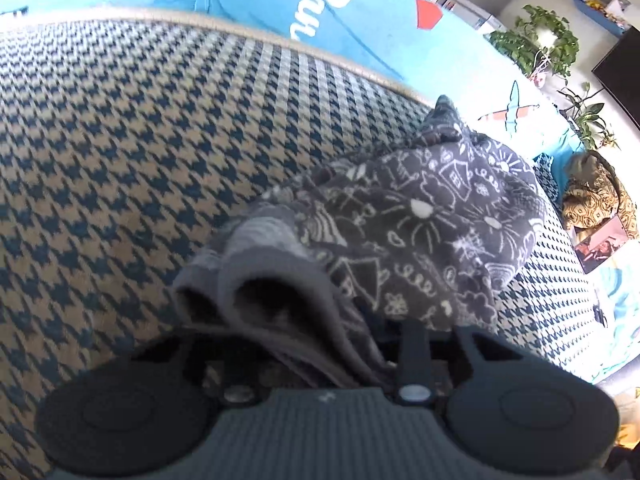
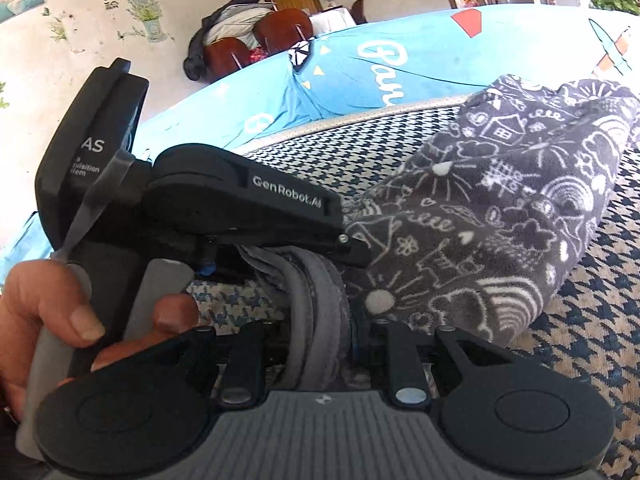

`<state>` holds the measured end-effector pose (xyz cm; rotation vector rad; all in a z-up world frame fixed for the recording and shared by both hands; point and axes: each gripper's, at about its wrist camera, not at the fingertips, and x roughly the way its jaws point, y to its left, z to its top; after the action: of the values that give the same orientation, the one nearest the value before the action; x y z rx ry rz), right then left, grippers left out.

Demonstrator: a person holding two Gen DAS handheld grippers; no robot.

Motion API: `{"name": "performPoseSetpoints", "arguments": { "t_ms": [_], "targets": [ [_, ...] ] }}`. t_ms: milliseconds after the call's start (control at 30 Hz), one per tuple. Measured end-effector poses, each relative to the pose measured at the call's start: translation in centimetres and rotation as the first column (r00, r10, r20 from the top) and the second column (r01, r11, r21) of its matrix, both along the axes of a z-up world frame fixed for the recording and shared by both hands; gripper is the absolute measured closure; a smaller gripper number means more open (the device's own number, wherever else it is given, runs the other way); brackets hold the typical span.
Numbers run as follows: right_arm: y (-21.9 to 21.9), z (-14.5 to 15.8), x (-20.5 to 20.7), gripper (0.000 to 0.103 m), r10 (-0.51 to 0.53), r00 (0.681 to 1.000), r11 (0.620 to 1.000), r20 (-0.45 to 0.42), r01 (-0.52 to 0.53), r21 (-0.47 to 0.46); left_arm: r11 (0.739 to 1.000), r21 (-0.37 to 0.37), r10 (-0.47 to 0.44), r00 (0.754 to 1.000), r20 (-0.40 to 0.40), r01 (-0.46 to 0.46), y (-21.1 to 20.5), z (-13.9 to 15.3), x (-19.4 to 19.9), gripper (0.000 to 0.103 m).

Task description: Fold clothes

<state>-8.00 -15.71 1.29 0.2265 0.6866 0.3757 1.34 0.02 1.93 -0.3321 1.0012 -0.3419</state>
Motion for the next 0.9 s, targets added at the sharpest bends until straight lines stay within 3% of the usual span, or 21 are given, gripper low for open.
{"name": "performPoseSetpoints", "arguments": {
  "t_ms": [133, 333, 467, 733, 900],
  "targets": [
    [0.4, 0.4, -0.3, 0.081, 0.022, 0.999, 0.999, 0.024, -0.023, 0.039, 0.998, 0.071, -0.002, 0.997, 0.083, -0.004, -0.1, 1.7, -0.8, 0.080],
    [2.2, 1.6, -0.2, 0.081, 0.108, 0.989, 0.990, 0.097, -0.116, 0.077, 0.988, 0.151, 0.006, 0.990, 0.140, -0.027, 2.5, 4.7, -0.6, 0.080],
    [4.3, 2.3, 1.1, 0.081, 0.153, 0.983, 0.974, 0.102, -0.167, 0.155, 0.978, 0.203, 0.009, 0.984, 0.177, -0.045, 4.3, 6.7, -0.5, 0.080],
    [9.9, 3.7, 5.4, 0.081, 0.255, 0.959, 0.934, 0.121, -0.277, 0.227, 0.954, 0.290, 0.017, 0.981, 0.195, -0.074, 9.2, 9.3, 1.8, 0.080],
    [13.2, 2.8, 7.6, 0.077, 0.305, 0.948, 0.926, 0.086, -0.316, 0.204, 0.942, 0.325, 0.032, 0.988, 0.151, -0.081, 11.9, 7.3, 3.8, 0.075]
  ]
}}
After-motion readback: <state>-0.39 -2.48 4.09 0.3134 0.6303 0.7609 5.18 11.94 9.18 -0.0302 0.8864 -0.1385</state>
